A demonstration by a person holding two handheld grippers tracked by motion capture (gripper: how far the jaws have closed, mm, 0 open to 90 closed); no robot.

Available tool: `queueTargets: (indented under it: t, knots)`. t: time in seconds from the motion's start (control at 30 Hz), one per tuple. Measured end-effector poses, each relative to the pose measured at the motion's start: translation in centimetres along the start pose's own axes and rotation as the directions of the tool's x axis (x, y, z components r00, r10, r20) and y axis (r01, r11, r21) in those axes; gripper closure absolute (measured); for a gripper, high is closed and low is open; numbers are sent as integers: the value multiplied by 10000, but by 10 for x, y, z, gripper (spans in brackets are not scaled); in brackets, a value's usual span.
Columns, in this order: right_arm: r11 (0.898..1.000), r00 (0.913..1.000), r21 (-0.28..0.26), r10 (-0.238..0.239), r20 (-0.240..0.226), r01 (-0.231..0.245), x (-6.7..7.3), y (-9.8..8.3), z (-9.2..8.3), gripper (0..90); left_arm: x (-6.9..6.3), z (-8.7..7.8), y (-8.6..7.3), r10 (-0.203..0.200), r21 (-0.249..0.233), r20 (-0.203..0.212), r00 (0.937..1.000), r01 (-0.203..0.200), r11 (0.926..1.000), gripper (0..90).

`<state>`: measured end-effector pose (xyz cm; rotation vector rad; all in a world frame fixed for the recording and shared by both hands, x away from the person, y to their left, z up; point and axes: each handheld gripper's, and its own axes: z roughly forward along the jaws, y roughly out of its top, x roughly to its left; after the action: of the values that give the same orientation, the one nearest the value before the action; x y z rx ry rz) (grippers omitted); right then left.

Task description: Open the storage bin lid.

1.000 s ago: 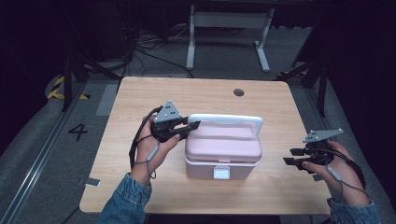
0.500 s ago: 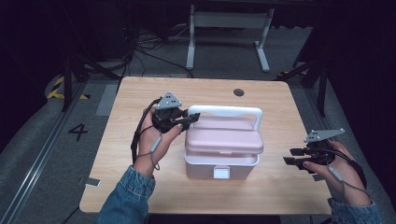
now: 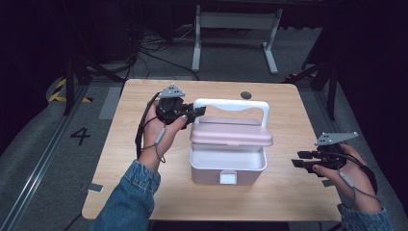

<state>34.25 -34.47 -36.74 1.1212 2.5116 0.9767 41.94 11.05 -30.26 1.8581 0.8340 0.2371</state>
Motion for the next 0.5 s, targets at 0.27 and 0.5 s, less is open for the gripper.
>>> queueTargets:
  t: [0.27,0.5]
  knots:
    - [9980,9998,-601,-173,-59,169,6,7,-8,756,5,4,9,19,118,-2,10000,-19,9999,699]
    - [9887,9987,-1434,-479,-193,446,12,14,-18,860,10,8,14,-42,31,-23,10000,43,10000,692]
